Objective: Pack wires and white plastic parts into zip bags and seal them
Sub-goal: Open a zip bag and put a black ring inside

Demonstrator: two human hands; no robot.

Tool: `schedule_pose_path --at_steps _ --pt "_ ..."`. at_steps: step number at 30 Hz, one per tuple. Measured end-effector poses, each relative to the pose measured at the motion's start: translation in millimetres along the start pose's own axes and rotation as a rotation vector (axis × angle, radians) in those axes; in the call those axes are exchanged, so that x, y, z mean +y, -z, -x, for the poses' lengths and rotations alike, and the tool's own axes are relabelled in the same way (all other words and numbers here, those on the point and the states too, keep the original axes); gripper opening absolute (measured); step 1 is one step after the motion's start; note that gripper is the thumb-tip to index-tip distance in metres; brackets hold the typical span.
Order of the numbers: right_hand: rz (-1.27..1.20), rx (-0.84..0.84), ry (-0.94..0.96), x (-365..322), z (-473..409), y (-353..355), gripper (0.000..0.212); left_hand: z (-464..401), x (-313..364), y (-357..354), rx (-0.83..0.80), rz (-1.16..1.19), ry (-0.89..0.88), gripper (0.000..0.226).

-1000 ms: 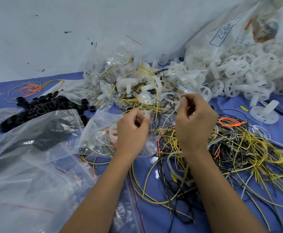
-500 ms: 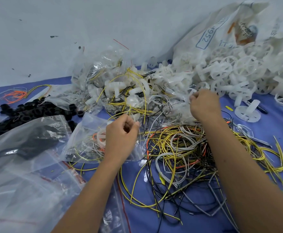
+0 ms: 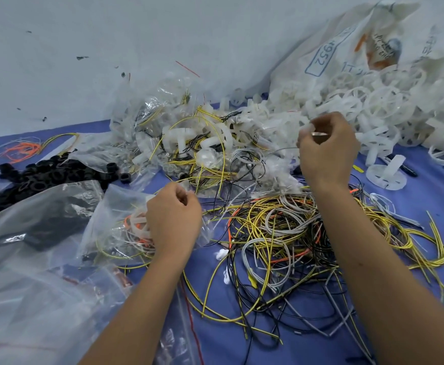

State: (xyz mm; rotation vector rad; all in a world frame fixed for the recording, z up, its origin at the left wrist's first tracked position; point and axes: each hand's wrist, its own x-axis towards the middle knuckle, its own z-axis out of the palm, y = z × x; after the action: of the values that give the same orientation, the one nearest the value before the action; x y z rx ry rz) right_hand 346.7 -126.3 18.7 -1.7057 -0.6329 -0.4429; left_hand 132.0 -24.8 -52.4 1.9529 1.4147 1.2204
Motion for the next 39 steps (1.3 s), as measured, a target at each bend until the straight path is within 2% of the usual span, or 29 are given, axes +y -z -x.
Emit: schedule_pose_path --at_steps 2,4,6,7,9,13,15,17,20,23,27,29,31,34,36,39 --pt "-0.023 0.091 0.108 -6 10 0 0.013 -2 -1 2 0.013 -0.007 0.026 0.023" --pt "0.017 0.104 0.223 -11 18 -2 0.011 -2 -2 4 0.011 -0.006 0.039 0.023" --pt "-0.032 0.112 0.215 -18 24 -5 0.011 -3 -2 5 0.018 0.012 0.051 0.023" --pt "-0.101 0.118 0.154 -22 27 -7 0.011 -3 -1 5 0.024 0.027 0.056 0.023" --pt "-0.317 0.068 -0.093 -32 34 -13 0.008 -3 1 5 0.037 0.084 0.07 0.026" --pt "-1.077 -0.244 -0.793 -56 69 -30 0.007 -9 5 8 0.058 0.292 0.142 0.034" --pt "-1.184 -0.368 -0.95 -59 93 -40 0.007 -12 7 11 0.098 0.358 0.167 0.034" --pt "-1.152 -0.434 -0.999 -57 112 -48 0.008 -14 10 15 0.152 0.417 0.144 0.035" --pt "-0.969 -0.513 -0.926 -49 122 -55 0.004 -16 14 22 0.202 0.437 0.047 0.034" --pt "-0.792 -0.623 -0.719 -44 127 -55 0.004 -14 19 27 0.2 0.362 -0.094 0.031" --pt "-0.681 -0.774 -0.477 -35 127 -48 0.005 -13 23 33 0.171 0.151 -0.279 0.025" --pt "-0.583 -0.849 -0.298 -34 126 -47 0.006 -17 27 38 0.152 0.068 -0.341 0.026" --pt "-0.54 -0.922 -0.157 -38 127 -48 0.013 -19 31 40 0.115 0.042 -0.375 0.027" --pt "-0.609 -1.008 -0.096 -43 131 -45 0.033 -16 35 37 0.06 0.087 -0.397 0.027" --pt "-0.625 -1.035 -0.058 -44 133 -45 0.037 -11 39 34 0.039 0.12 -0.391 0.027" --pt "-0.565 -0.956 -0.001 -46 134 -47 0.043 -11 45 33 0.017 0.205 -0.367 0.028"
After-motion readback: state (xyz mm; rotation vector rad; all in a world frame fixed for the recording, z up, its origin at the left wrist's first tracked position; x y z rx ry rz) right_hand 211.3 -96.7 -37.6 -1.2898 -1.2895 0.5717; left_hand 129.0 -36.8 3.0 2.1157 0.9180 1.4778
